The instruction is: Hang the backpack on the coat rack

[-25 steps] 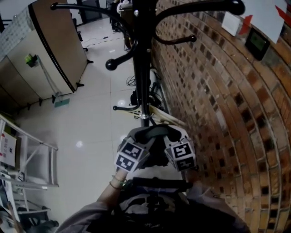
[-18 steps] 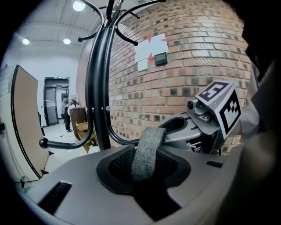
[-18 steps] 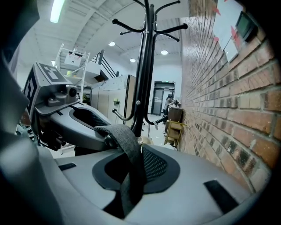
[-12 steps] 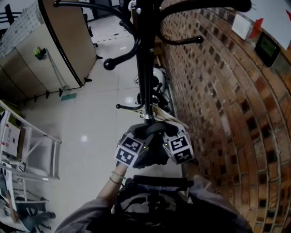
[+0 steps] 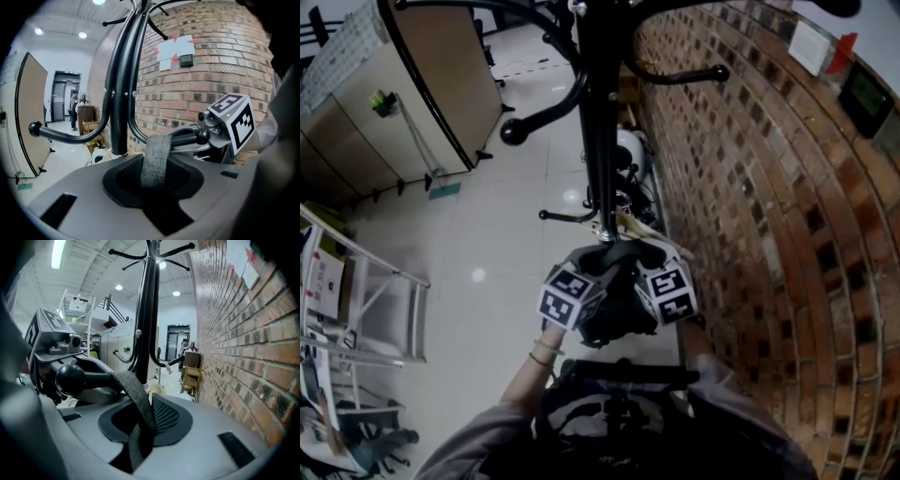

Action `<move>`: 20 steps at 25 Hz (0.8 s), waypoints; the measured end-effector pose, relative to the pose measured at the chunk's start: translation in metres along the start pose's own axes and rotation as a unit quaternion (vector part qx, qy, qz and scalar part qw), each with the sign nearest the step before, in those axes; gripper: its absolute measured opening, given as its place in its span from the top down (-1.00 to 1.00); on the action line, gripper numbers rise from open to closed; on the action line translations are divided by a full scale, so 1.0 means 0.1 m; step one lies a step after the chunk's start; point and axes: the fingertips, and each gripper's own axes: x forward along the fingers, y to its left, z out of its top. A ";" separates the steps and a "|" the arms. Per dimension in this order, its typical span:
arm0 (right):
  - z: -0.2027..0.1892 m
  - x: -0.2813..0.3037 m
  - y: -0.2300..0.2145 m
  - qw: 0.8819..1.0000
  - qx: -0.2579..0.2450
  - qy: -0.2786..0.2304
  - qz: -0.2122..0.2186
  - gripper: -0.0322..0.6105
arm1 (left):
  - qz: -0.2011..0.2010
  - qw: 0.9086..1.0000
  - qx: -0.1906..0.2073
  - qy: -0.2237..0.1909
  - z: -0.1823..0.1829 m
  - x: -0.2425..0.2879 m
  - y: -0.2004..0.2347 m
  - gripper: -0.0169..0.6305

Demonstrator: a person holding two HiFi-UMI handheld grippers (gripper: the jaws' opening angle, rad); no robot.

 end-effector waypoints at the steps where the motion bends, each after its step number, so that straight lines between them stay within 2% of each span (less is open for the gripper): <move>1: -0.02 0.01 -0.01 1.000 0.000 0.000 0.002 0.66 | -0.002 1.000 0.005 0.000 0.00 0.01 0.00 0.55; 7: -0.01 -0.06 0.06 0.999 0.039 0.011 -0.018 0.64 | 0.016 0.999 0.027 0.002 -0.02 0.02 0.02 0.54; 11: -0.07 -0.11 0.06 0.998 0.052 0.014 -0.036 0.59 | 0.024 1.000 0.021 0.002 -0.03 -0.06 0.01 0.50; 14: -0.13 -0.19 0.00 0.995 0.091 0.000 -0.048 0.39 | 0.026 0.999 0.030 0.001 -0.02 -0.14 -0.02 0.47; 20: -0.14 -0.48 0.08 0.987 0.145 -0.029 -0.068 0.39 | 0.019 0.998 0.067 0.002 -0.07 -0.37 -0.11 0.47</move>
